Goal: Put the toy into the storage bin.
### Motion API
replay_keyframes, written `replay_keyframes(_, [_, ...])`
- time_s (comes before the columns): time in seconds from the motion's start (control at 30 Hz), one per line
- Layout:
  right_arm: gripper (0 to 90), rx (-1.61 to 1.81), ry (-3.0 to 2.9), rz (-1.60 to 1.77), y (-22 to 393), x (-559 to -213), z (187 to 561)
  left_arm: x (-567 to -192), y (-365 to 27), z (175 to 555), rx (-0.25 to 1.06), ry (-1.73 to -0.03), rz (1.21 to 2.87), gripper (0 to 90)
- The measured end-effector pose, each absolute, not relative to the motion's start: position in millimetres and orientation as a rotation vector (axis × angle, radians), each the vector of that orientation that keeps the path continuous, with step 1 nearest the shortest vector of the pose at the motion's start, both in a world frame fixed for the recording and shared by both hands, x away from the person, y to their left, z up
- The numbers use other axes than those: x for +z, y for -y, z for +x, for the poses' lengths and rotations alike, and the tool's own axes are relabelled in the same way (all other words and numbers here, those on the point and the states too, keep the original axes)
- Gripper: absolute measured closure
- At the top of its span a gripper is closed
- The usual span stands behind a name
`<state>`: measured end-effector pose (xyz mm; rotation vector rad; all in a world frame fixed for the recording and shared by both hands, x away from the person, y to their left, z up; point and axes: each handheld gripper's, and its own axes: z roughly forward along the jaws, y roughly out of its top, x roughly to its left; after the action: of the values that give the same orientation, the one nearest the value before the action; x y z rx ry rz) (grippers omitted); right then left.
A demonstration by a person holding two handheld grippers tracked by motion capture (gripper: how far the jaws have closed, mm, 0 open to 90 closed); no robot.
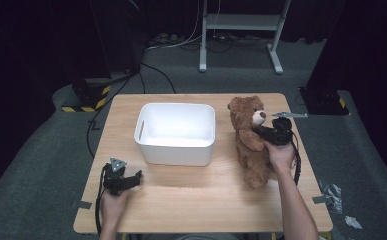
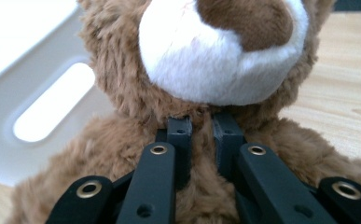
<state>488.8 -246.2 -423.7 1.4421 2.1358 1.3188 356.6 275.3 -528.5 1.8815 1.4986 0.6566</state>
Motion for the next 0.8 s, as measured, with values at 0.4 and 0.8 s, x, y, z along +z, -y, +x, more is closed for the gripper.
replay_keyframes(0.4, [82.7, 1.68, -2.038, 1.372, 267.0, -409.8, 456.2, -528.6, -275.2, 356.6, 0.658, -1.498, 1.881, 21.7])
replay_keyframes(0.8, [82.8, 1.572, -2.025, 1.161, 249.6, -374.0, 430.2, -528.5, -275.2, 356.6, 0.658, -1.498, 1.882, 21.7])
